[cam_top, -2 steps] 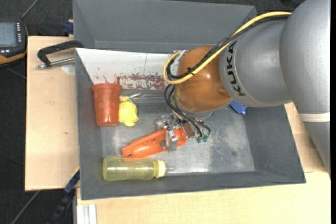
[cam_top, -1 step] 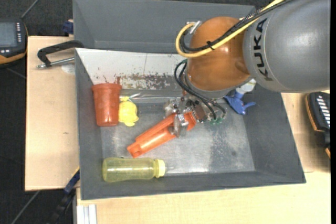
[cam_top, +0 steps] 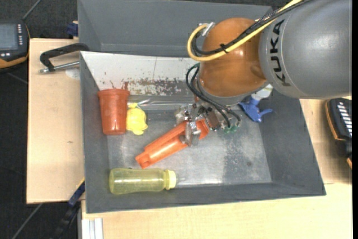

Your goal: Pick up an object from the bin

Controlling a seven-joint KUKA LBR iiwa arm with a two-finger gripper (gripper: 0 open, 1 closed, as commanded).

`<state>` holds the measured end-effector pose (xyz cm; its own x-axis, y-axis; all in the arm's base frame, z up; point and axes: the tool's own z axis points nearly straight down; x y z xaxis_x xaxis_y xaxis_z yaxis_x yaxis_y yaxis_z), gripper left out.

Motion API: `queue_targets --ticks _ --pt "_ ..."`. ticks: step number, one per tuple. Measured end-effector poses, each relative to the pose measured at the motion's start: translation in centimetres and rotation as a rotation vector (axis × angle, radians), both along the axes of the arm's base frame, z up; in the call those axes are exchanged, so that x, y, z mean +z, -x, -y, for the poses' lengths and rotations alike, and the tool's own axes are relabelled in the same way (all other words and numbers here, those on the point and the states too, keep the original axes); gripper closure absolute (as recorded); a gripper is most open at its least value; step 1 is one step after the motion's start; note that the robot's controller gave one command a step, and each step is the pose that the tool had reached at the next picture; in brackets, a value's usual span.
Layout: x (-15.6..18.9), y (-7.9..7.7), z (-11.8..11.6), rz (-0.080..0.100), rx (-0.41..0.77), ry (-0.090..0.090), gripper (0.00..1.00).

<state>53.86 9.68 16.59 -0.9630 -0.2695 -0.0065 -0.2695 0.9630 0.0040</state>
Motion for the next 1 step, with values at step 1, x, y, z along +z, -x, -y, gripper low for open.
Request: queue_targets --ticks 1 --pt "10.08 1.41 0.16 0.005 -0.001 -0.002 1.0"
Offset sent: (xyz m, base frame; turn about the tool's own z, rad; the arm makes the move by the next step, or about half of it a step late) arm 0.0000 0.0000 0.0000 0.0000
